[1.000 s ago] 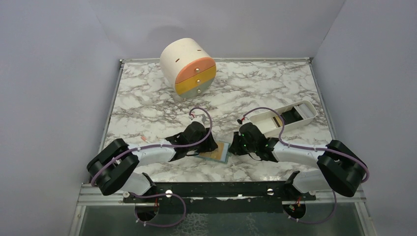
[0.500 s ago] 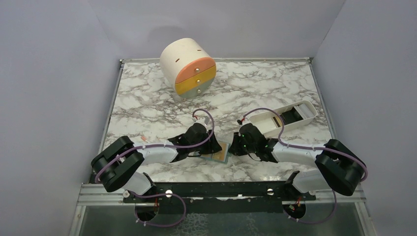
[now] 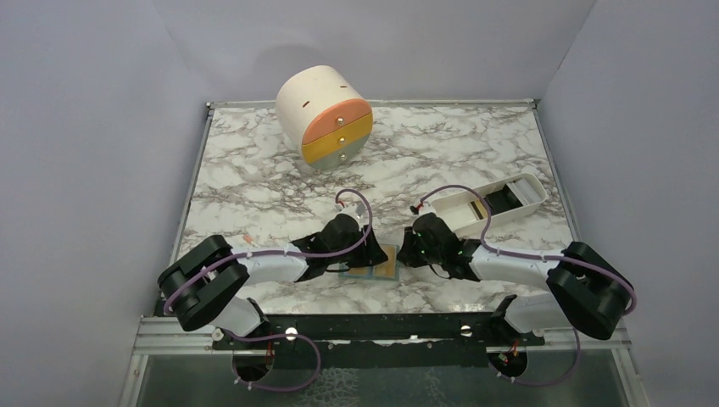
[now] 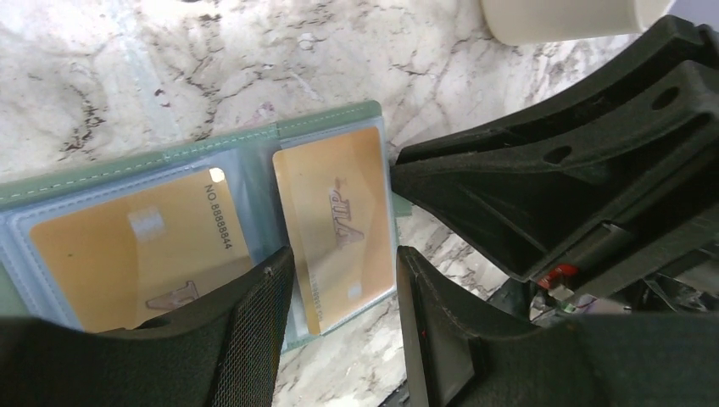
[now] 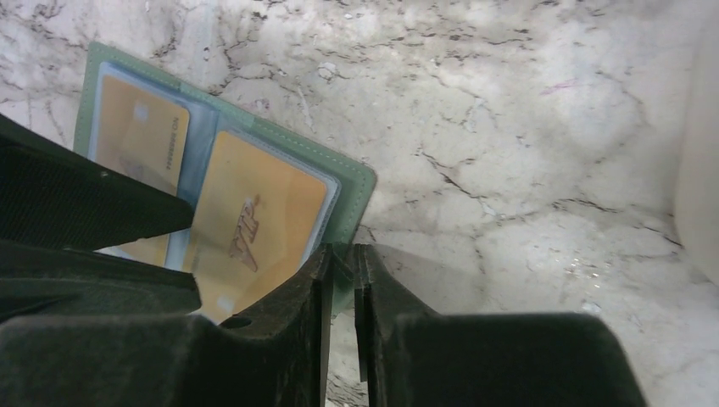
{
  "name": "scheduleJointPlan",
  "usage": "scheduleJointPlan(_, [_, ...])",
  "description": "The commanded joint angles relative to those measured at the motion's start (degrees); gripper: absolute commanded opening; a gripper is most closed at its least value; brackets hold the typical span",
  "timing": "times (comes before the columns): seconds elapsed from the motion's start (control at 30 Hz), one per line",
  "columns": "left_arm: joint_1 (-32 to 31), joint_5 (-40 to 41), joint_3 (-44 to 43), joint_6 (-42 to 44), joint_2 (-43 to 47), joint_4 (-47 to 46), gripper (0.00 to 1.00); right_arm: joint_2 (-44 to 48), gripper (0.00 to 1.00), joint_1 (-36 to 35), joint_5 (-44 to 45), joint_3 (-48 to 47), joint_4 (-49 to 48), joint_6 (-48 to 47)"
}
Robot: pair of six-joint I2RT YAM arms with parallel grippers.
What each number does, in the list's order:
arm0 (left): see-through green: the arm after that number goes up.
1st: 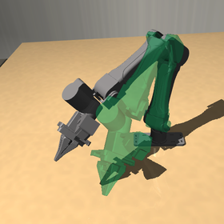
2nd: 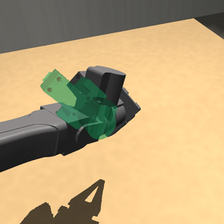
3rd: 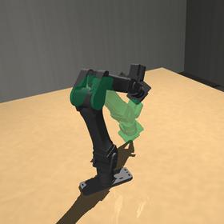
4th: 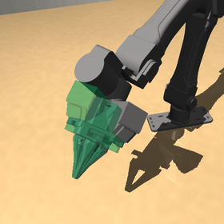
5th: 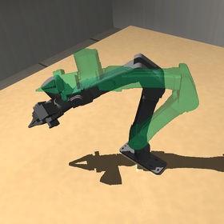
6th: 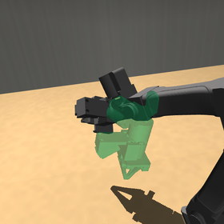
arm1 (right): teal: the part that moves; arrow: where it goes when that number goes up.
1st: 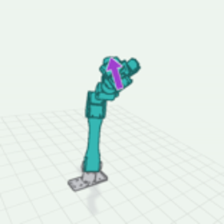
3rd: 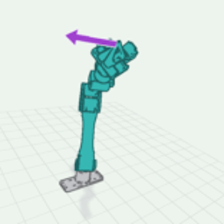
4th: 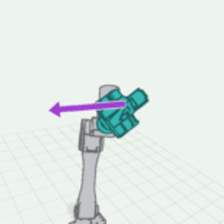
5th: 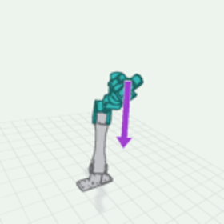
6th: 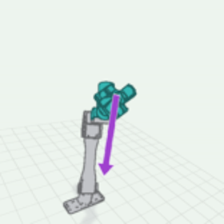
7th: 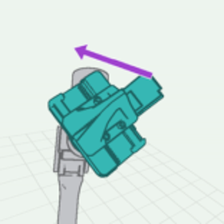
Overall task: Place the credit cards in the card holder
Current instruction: Insert the credit card into the card holder, then pick up the credit card from the storage box.
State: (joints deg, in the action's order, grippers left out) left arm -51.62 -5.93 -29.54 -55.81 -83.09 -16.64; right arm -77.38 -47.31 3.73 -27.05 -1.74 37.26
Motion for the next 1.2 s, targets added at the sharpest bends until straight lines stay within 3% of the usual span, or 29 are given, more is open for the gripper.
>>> scheduleJointPlan(0.0, [-0.6,-0.4,0.4,-0.3,3.1,-3.3,0.5,4.1,0.18,-0.3,7.2,-0.8,5.2,-3.3])
scheduleJointPlan(0.23, [-0.3,3.7,1.4,0.1,6.9,0.9,0.58,8.0,0.29,-0.3,8.4,-5.1,14.7,-2.7])
scheduleJointPlan(0.3, [0.0,5.3,0.1,1.7,8.5,4.8,0.65,8.8,0.3,-0.3,7.2,-5.5,15.0,-1.8])
scheduleJointPlan(0.5, [5.4,5.3,1.3,3.4,14.9,10.9,0.68,10.1,0.32,-0.5,-0.7,-5.7,10.3,3.0])
scheduleJointPlan(0.77, [15.5,-4.6,8.3,2.1,22.3,6.6,0.69,5.3,0.33,-2.7,-3.3,-7.7,5.5,9.3])
scheduleJointPlan(1.17, [18.0,-11.4,11.9,-0.2,22.0,-0.6,0.7,-6.6,0.28,-4.5,-6.1,-13.0,0.7,7.6])
